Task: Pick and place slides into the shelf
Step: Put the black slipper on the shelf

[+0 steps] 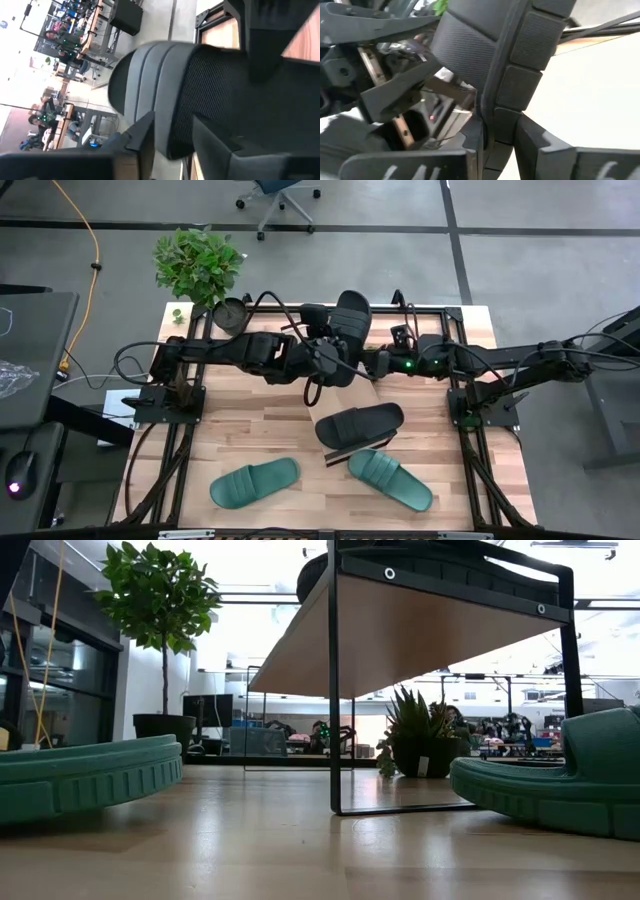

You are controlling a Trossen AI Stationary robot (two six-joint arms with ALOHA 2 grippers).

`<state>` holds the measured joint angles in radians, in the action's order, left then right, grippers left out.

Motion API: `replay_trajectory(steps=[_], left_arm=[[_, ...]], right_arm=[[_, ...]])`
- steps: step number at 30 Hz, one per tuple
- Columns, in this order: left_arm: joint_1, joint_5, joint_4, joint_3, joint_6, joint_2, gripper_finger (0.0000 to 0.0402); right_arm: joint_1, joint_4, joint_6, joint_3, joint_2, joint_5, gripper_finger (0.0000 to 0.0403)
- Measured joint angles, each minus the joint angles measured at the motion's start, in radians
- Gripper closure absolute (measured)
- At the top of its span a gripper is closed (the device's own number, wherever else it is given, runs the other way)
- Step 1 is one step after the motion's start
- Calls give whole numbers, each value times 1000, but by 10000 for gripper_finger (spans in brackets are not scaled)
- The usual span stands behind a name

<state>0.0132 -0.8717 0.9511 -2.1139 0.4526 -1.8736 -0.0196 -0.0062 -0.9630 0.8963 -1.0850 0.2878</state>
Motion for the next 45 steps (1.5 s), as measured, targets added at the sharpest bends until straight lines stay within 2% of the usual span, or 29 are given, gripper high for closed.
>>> replay_trajectory(steps=[7,13,15,17,23,26,28,34,40,45], left_arm=[[0,-21,15,0,31,5,215],[-6,-9,25,0,75,36,192],[-21,68,21,0,58,52,192],[-47,187,34,0,18,76,196],[-164,612,49,0,-20,132,222],[-228,834,50,0,-37,136,237],[-272,928,52,0,-76,141,246],[-360,1038,49,0,-180,143,266],[-430,1270,46,0,-270,136,268],[-454,1322,42,0,-320,135,267]], right_arm=[[0,-196,9,0,99,74,354],[0,-368,45,0,212,-35,354],[0,-410,48,0,247,-78,354],[0,-428,76,0,275,-116,354],[0,-423,249,0,315,-304,355],[0,-426,288,0,313,-352,355],[0,-431,304,0,306,-374,355],[0,-461,334,0,275,-459,355],[0,-456,376,0,245,-473,355],[0,-447,420,0,225,-474,355]])
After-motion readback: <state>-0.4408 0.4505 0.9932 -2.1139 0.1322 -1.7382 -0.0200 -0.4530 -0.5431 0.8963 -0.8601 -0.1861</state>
